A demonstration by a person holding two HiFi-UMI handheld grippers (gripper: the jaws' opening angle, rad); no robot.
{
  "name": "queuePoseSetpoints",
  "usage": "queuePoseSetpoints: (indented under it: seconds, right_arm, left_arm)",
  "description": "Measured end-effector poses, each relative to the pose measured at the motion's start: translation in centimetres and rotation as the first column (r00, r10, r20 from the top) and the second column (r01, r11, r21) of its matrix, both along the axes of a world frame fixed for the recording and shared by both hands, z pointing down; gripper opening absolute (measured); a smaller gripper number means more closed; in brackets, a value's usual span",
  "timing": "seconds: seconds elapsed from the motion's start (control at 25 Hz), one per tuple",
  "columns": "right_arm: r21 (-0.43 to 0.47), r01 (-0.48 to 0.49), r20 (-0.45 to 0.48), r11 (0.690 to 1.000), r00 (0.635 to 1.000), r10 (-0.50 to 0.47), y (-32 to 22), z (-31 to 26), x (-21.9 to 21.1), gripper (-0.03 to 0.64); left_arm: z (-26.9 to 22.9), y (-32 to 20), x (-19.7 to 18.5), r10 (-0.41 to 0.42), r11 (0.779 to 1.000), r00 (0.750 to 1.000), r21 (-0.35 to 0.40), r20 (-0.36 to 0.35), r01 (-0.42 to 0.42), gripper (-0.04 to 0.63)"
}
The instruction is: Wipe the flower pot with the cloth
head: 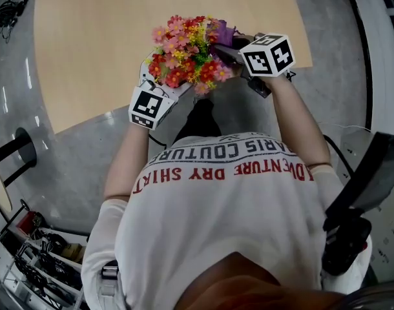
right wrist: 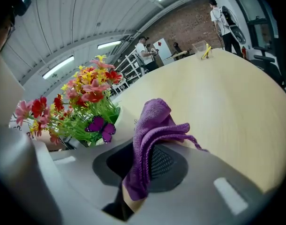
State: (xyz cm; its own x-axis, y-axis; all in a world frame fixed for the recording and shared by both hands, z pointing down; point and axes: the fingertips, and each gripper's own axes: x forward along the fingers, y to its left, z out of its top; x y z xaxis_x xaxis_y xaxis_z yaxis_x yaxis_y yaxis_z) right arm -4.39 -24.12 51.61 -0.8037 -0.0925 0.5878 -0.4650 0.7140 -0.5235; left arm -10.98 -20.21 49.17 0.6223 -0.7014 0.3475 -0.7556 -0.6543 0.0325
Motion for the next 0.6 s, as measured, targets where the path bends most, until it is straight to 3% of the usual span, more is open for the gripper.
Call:
queuePoseSetpoints:
  seconds: [0.16, 0.32, 0.48, 0.6]
  right_arm:
    - [-0.009, -0.012, -0.014, 1.000, 1.000, 0.012, -0.3, 0.2, 0.0, 0.041]
    - [0.027, -0.109, 0.051, 0.994, 0.993, 0.108, -0.6, -1.5, 1.1, 0.041]
    - [0.068, -0.194, 0.103, 0.979, 0.977, 0.187, 2.1, -3.7, 4.6, 0.041]
    - [0.086, -0.215, 0.120, 0.973, 0.972, 0.204, 4.6, -4.9, 6.7, 0.041]
  left_arm:
    - [0.0, -0.1, -0.1, 0.007, 1.000, 1.000, 0.007, -0.003, -0.007, 0.469]
    - [0.1, 0.0, -0.5, -0.012, 1.000, 1.000, -0.028, -0.011, 0.012, 0.469]
    - [-0.6, 2.6, 0.5, -0.094, 0.994, 0.995, -0.057, -0.034, 0.092, 0.469]
    - [-0.8, 4.0, 1.0, -0.199, 0.979, 0.979, -0.060, -0.049, 0.196, 0.469]
